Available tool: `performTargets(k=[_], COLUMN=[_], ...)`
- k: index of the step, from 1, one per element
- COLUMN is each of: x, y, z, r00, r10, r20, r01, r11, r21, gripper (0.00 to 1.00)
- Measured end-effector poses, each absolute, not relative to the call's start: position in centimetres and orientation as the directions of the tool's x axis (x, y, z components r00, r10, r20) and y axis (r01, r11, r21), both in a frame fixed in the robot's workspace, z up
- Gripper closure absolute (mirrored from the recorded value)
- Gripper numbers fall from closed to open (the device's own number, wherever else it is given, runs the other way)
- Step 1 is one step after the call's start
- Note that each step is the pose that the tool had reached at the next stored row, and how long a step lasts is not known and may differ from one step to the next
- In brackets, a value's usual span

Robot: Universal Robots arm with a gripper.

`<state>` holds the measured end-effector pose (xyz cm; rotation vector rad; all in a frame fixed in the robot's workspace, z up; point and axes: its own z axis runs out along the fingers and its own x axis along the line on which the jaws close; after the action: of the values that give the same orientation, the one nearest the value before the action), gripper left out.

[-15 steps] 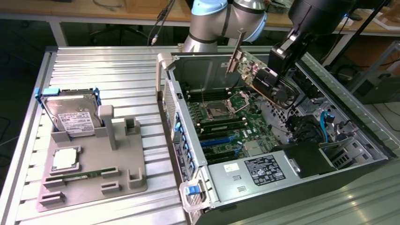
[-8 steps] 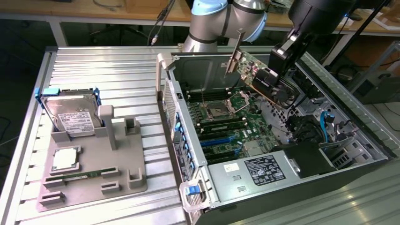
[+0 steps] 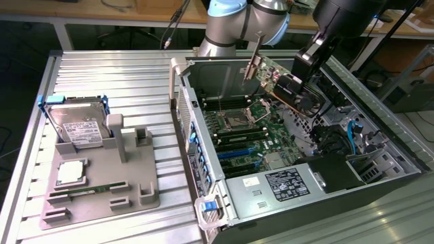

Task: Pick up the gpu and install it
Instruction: 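Insert the gpu into the slot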

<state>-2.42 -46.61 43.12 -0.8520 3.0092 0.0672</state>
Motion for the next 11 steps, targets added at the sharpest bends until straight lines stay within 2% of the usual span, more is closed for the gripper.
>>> performTargets(k=[11], x=[-2.42], y=[-46.61], z=[43.12], r00=[-0.821], r10=[-0.57], r20=[-0.025], r01=[-0.571], r11=[0.82], r21=[0.038], gripper=[0.73])
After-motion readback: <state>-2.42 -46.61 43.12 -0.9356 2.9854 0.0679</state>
